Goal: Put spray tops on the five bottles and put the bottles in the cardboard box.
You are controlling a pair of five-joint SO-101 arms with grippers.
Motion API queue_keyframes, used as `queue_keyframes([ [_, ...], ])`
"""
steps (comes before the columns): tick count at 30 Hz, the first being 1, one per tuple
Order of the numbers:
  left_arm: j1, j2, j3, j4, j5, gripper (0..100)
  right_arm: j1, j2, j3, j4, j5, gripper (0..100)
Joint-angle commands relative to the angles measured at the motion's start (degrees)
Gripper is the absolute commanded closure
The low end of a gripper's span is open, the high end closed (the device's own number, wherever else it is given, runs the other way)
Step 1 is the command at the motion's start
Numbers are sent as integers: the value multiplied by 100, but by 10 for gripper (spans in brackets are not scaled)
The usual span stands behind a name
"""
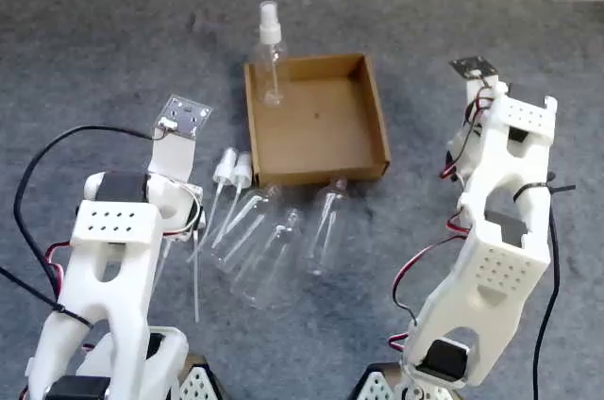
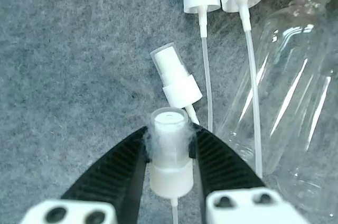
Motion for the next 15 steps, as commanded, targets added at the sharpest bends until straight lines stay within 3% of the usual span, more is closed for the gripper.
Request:
queue_keyframes([
  [1, 84, -127, -31, -70, 35, 996, -48, -136, -84, 40, -290, 727],
  [5, 84, -119, -31, -70, 35, 996, -22, -145, -84, 57, -396, 727],
  [10, 84, -110, -31, -70, 35, 996, -40, -488, -66, 954, -387, 728],
  [15, 84, -110, -31, -70, 35, 996, 75, -1684, 549, 585, -466, 728],
])
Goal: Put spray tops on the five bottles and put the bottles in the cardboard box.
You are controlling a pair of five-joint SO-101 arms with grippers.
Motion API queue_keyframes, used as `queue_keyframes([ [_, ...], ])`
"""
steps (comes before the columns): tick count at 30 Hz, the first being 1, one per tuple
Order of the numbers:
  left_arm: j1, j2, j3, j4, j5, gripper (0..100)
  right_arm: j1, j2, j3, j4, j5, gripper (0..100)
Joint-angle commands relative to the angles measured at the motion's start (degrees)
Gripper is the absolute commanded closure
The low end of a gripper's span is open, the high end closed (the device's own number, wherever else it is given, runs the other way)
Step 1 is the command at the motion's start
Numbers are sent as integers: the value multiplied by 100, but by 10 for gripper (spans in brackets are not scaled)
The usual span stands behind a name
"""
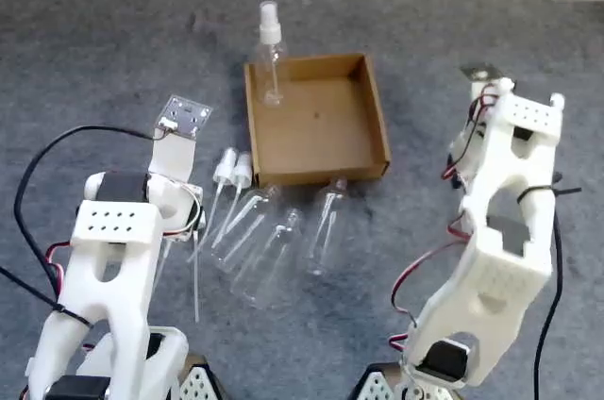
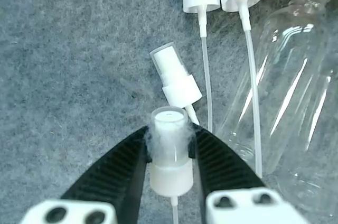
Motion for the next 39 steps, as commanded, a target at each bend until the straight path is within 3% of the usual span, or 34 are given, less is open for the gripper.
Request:
queue_keyframes([
  [1, 84, -110, -31, -70, 35, 996, 66, -1112, 567, -497, -281, 728],
  [8, 84, -110, -31, -70, 26, 996, -40, -884, 1323, -1209, -519, 728],
  [18, 84, -110, -31, -70, 26, 996, -13, 629, -444, -910, -536, 732],
  [25, 84, -110, -31, -70, 26, 996, -22, 945, -655, -927, -492, 916],
  [32, 48, -154, -84, -70, 53, 996, 4, 840, -831, -488, -536, 995],
  [39, 40, -752, -1156, 492, 79, 997, -444, -1086, -1288, 435, -949, 995],
])
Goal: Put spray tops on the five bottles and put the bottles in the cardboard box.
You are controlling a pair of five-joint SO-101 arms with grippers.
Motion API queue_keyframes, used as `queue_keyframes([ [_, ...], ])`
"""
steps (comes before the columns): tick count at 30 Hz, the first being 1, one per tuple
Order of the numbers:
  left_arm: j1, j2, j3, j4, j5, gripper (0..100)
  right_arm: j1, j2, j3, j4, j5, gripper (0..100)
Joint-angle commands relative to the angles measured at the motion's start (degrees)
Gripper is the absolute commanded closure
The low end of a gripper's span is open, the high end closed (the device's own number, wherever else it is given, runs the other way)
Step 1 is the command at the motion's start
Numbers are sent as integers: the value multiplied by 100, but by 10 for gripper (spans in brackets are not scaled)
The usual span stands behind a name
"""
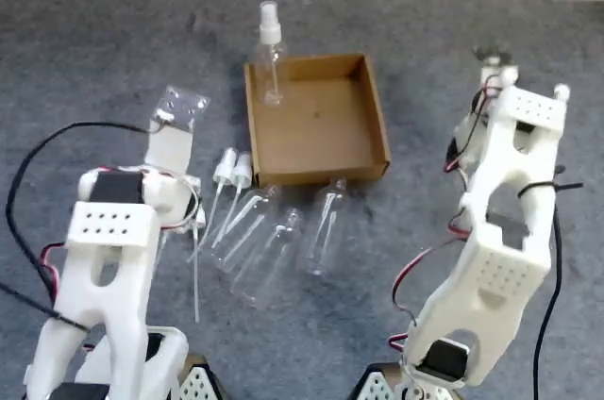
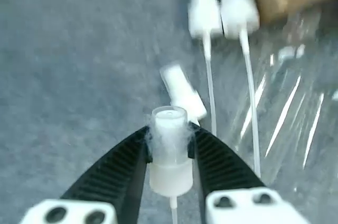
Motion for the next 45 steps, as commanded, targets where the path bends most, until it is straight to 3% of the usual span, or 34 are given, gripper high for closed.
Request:
queue_keyframes([
  [1, 40, -716, -998, 642, 79, 997, -532, -1604, -312, 356, -308, 995],
  [5, -75, -1516, -1710, 1125, 79, 997, -1385, -3222, 963, 251, -554, 995],
  [9, -286, -2044, -2281, 1196, 114, 997, -2466, -4963, 2985, -681, -782, 995],
  [13, -268, -2308, -2774, 1169, 774, 997, -3688, -6352, 4910, -1824, -791, 995],
  [17, -259, -2527, -3178, 633, 1793, 997, -4567, -6932, 6299, -2923, -791, 995],
  [26, -251, -3530, -2826, -114, 3182, 997, -5455, -7354, 6738, -3345, -765, 995],
  [30, -251, -3881, -2220, -589, 3534, 997, -6299, -7925, 6800, -3600, -1099, 995],
  [36, -242, -4321, -1578, -1055, 3666, 996, -6695, -8567, 7978, -4664, -1310, 995],
  [45, 154, -4409, -1138, -1257, 3578, 996, -6695, -8620, 8418, -4725, -1310, 995],
])
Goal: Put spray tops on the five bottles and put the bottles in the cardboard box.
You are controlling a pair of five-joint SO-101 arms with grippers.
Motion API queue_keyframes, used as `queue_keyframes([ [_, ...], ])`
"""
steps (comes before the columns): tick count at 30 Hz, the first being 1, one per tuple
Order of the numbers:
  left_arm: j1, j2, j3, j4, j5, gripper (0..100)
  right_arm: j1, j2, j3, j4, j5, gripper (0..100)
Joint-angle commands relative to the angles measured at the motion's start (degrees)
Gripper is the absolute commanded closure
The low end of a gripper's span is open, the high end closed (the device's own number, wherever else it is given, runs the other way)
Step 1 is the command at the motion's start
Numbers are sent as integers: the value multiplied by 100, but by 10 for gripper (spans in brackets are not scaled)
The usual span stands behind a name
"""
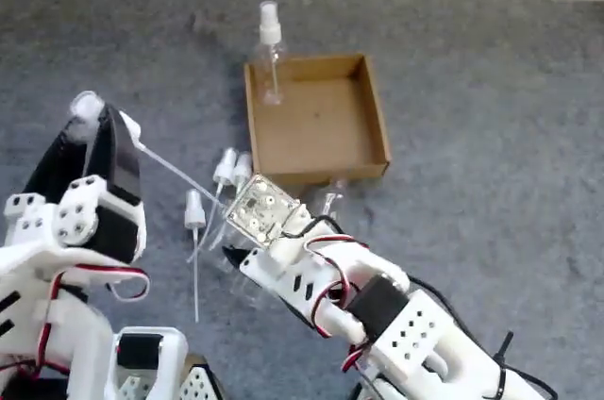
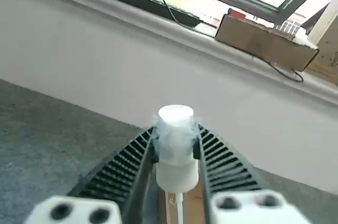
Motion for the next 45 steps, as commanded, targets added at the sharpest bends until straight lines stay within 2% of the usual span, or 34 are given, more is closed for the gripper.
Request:
queue_keyframes([
  [1, 119, -4, 189, -325, -123, 996, -40, -154, -40, -145, -44, 995],
  [6, 119, -48, 690, -571, -255, 996, -40, -154, -31, -145, -44, 995],
  [15, 180, -48, 769, -387, -229, 996, -31, -154, -48, -154, -53, 995],
  [22, 1253, -4, 989, 176, -510, 996, -31, -163, -57, -180, -53, 995],
  [26, 1455, -13, 1358, 176, -571, 996, -31, -171, -57, -312, -88, 995],
  [29, 1516, -40, 1596, 176, -686, 996, 127, -374, -22, -646, -519, 995],
  [38, 2440, -40, 2026, 176, -949, 996, 365, -1455, 391, -1077, -721, 995],
  [45, 2440, -48, 2158, 211, -949, 996, 418, -1525, 453, -1077, -712, 995],
])
